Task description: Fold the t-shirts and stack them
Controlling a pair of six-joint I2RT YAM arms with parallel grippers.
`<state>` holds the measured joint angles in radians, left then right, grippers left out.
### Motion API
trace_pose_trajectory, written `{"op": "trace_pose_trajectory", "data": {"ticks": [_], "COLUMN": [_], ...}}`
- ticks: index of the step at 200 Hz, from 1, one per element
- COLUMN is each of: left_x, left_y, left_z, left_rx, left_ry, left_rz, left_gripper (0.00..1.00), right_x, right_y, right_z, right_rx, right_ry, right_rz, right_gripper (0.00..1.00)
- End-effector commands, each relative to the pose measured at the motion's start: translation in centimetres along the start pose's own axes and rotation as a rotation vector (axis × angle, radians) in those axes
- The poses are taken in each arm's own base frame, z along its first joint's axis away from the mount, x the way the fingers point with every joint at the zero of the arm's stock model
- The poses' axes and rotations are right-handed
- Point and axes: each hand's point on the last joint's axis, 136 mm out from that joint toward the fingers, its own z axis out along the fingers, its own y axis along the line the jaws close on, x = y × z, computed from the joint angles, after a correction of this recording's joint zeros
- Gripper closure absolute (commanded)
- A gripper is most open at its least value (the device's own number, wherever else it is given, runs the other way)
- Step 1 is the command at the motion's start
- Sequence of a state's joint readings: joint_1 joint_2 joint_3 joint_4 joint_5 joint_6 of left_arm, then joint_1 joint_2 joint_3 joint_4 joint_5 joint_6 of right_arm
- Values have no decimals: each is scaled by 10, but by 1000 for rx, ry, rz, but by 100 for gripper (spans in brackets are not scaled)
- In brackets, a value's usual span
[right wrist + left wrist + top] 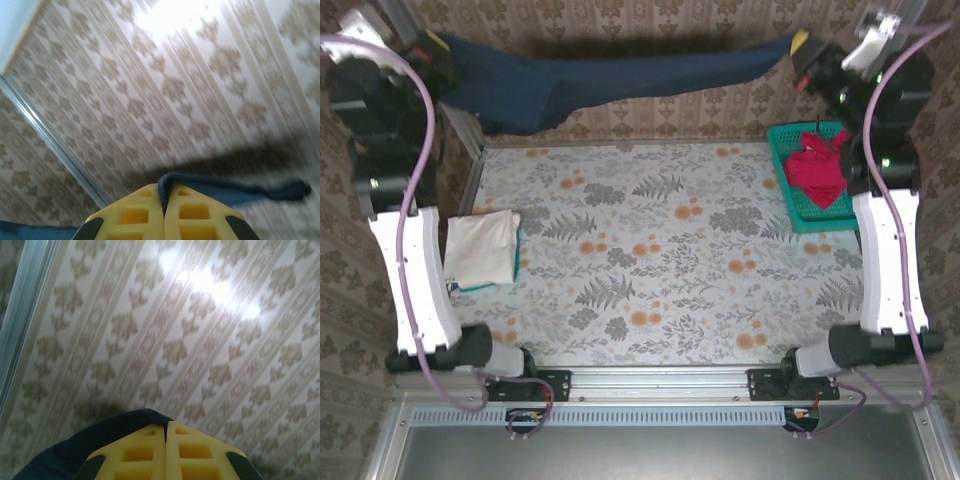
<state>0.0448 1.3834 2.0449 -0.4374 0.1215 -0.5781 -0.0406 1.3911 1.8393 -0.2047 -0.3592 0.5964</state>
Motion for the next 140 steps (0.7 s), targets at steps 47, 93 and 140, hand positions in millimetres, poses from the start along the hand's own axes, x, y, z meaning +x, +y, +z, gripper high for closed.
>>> {"op": "trace_pose_trajectory", "data": {"ticks": [47, 93, 140], "left_x": [268, 394, 440], "left_y": [130, 179, 196], "left_z": [-60, -132, -173], "left_rx": [-283, -474, -580], "left_ry": [561, 903, 1076], "left_rz": [-271, -425, -470], "left_gripper": [100, 100, 100], "right_x": [228, 345, 388], "right_y": [-156, -218, -241], "right_z": [-100, -152, -185], "right_rx": [452, 673, 816], "right_ry": [390, 636, 757], "right_rz": [139, 305, 356], "right_gripper": [100, 100, 100]}}
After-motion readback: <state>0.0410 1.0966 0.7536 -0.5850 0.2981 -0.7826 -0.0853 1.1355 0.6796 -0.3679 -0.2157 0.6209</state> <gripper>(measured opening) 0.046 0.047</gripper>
